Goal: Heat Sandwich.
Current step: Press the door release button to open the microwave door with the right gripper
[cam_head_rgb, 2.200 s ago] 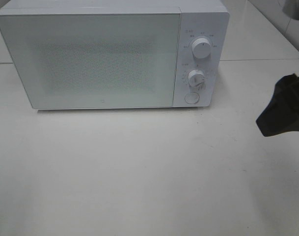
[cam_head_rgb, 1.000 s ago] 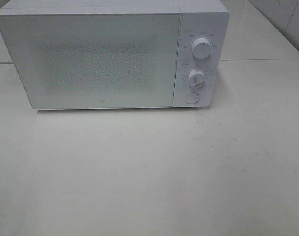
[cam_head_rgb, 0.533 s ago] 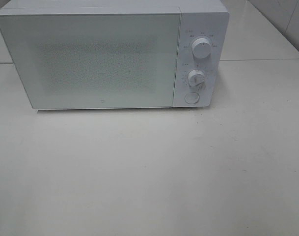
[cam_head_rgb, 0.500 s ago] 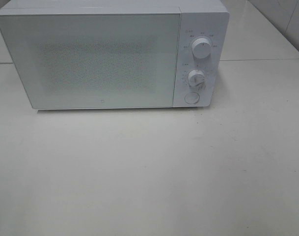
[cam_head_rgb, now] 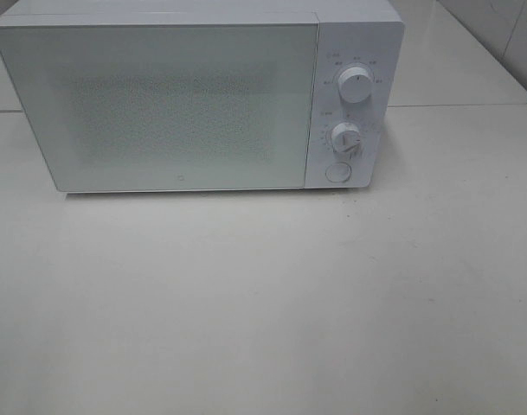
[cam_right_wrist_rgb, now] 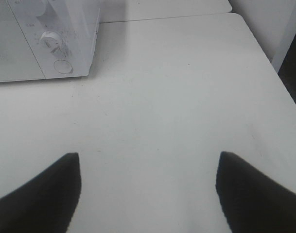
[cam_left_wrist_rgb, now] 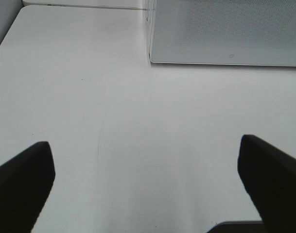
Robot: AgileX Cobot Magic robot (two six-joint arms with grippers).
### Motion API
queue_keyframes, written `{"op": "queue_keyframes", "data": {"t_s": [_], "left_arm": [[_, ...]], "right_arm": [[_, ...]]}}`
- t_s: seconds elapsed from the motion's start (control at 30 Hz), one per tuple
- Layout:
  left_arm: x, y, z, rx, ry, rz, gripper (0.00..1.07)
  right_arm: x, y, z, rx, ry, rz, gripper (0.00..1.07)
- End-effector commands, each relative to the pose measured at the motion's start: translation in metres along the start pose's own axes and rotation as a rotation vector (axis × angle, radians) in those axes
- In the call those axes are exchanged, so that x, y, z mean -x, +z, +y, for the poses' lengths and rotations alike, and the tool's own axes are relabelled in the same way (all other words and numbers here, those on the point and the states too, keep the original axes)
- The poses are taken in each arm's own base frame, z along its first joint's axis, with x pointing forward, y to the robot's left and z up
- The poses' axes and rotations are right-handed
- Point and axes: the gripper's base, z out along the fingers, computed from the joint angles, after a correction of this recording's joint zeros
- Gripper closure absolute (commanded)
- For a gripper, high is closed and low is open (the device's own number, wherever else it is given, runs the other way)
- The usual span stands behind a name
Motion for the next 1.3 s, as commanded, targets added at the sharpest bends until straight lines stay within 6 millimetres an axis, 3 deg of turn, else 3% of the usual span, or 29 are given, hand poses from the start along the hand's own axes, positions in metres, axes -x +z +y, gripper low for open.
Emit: {"op": "queue_keyframes", "data": {"t_s": [0.03, 0.23, 0.57, 0.93, 1.3], "left_arm": [[-0.001, -0.001, 0.000, -0.003, -0.001, -0.025, 0.09], [-0.001, -0.001, 0.000, -0.003, -0.001, -0.025, 0.09], [-0.001, -0.001, 0.000, -0.003, -0.001, -0.024, 0.09], [-0.001, -0.001, 0.000, -0.003, -0.001, -0.024, 0.09], [-0.001, -0.001, 0.000, -0.003, -0.001, -0.024, 0.09]], "right_arm": [[0.010, -0.010, 0.000, -0.001, -0.011, -0.096, 0.32], [0.028, 0.002, 0.003, 0.006, -0.026, -0.112, 0.32], [0.061, 0.039, 0.010, 0.024, -0.034, -0.155, 0.32], [0.092, 0.095, 0.017, 0.043, -0.044, -0.175, 0.32], [0.105, 0.149, 0.023, 0.059, -0.049, -0.185, 0.32]]}}
